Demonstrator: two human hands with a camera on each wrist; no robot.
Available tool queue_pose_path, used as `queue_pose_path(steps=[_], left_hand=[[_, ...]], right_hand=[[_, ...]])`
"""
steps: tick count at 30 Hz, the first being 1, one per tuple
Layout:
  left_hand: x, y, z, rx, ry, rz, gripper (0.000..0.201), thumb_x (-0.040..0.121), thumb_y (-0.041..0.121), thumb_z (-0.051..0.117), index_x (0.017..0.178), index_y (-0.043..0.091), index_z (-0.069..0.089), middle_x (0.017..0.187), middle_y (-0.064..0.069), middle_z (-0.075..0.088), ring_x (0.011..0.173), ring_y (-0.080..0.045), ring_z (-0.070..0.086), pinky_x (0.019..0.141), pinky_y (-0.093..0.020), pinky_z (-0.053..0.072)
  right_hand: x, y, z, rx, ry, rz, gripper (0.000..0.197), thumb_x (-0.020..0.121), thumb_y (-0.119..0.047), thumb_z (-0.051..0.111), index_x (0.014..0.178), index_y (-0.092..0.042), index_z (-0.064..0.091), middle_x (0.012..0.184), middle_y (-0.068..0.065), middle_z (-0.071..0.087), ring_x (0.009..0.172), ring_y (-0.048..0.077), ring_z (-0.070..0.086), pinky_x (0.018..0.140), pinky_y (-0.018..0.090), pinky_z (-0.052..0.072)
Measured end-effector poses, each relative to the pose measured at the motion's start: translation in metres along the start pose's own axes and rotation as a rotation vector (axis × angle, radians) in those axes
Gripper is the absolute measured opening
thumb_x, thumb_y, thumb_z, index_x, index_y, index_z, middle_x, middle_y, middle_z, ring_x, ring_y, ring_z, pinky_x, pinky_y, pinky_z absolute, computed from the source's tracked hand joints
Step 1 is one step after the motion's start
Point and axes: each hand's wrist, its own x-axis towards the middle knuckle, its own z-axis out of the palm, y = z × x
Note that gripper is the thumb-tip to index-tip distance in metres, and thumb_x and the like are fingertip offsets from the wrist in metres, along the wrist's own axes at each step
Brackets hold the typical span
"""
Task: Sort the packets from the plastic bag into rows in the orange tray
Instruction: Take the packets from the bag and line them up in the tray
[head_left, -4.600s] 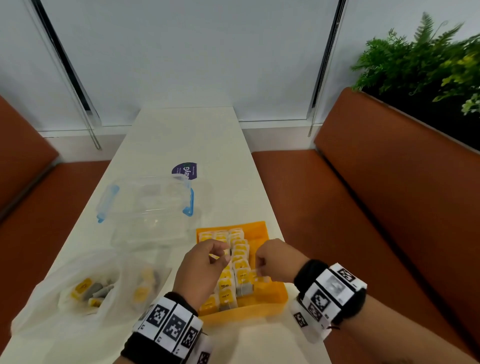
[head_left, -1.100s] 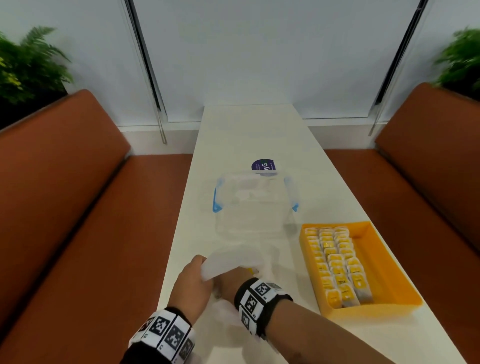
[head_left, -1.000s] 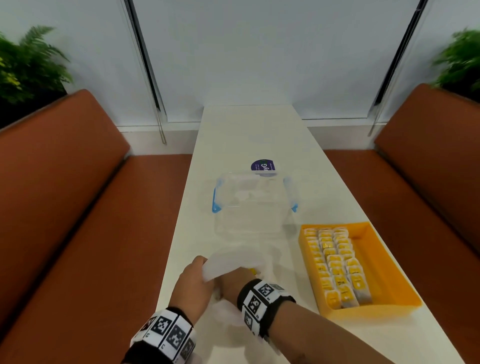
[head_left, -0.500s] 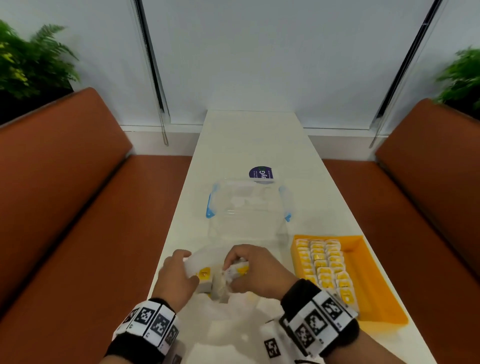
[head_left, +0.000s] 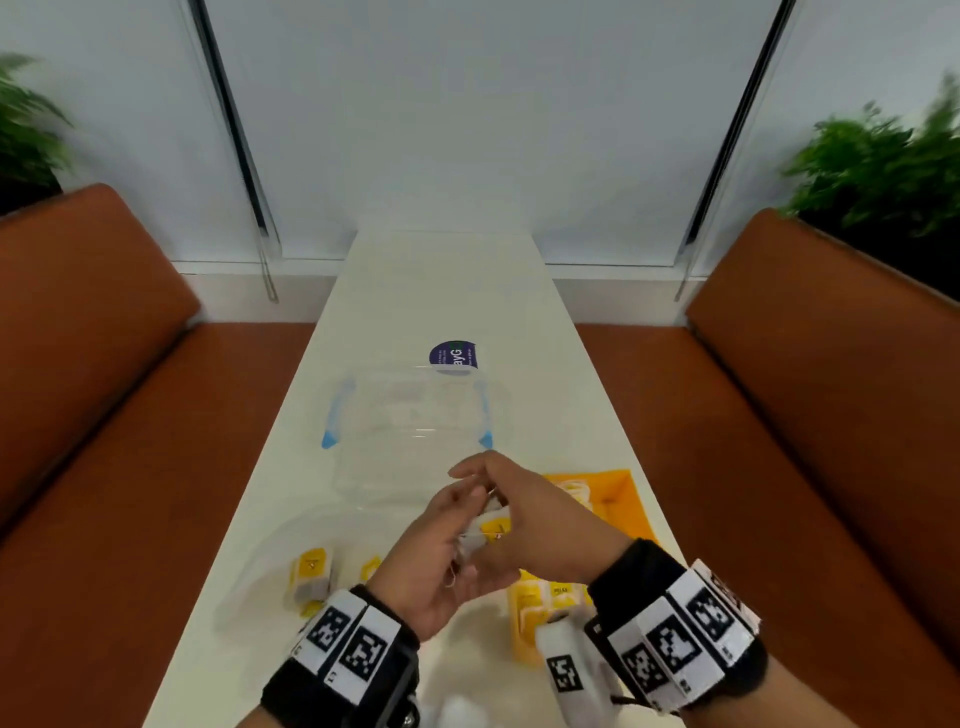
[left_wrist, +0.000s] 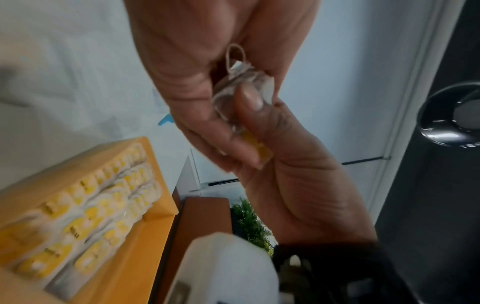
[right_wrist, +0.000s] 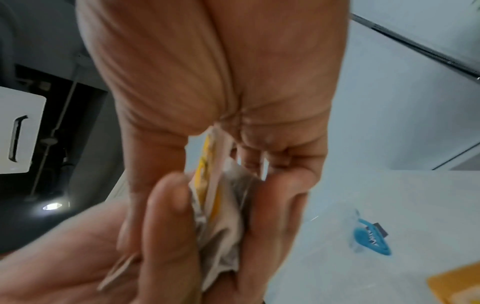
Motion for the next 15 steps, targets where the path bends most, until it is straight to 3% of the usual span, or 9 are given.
queue_pose_path(steps=[3,6,9,12,15], left_hand=[[0.009,-0.009,0.006,-0.142,0.004,-0.013,0.023,0.091,0.022,0.051,0.112,0.016,0.059,0.091,-0.009,0.064,0.061,-0.018,0.062,0.047,-0.025,0.054],[0.017,-0.016,0.014,-0.176,0.033,-0.012,0.019,0.092,0.021,0.049,0.105,0.015,0.062,0.076,-0.008,0.066,0.053,-0.014,0.063,0.047,-0.024,0.055],[0.025,-0.025,0.023,-0.249,0.013,-0.036,0.023,0.094,0.021,0.048,0.113,0.012,0.058,0.083,-0.009,0.067,0.056,-0.015,0.066,0.048,-0.026,0.056],[0.032,-0.035,0.026,-0.281,0.018,-0.036,0.028,0.094,0.02,0.048,0.12,0.012,0.054,0.092,-0.011,0.064,0.058,-0.017,0.067,0.048,-0.027,0.056],[0.036,-0.046,0.025,-0.298,0.027,0.002,0.023,0.087,0.015,0.051,0.109,0.01,0.057,0.084,-0.013,0.067,0.058,-0.021,0.068,0.047,-0.027,0.056]], right_hand=[[-0.015,0.012,-0.012,0.076,0.146,0.036,0.068,0.069,-0.01,0.08,0.122,-0.034,0.043,0.121,-0.005,0.05,0.104,0.011,0.052,0.072,0.013,0.046],[-0.024,0.024,-0.022,0.121,0.303,0.025,0.036,0.07,-0.016,0.081,0.093,-0.024,0.054,0.096,-0.005,0.057,0.084,0.006,0.052,0.065,0.008,0.041],[-0.031,0.032,-0.029,0.061,0.287,0.028,0.026,0.074,-0.013,0.078,0.069,-0.026,0.055,0.077,-0.01,0.054,0.069,0.005,0.049,0.064,0.011,0.04],[-0.036,0.037,-0.035,0.087,0.26,0.007,0.025,0.078,-0.008,0.073,0.068,-0.022,0.056,0.07,-0.009,0.055,0.059,-0.001,0.049,0.06,0.01,0.041],[-0.037,0.044,-0.046,0.162,0.236,-0.023,0.022,0.086,-0.005,0.065,0.072,-0.017,0.052,0.064,-0.004,0.055,0.05,-0.001,0.052,0.056,0.014,0.043]])
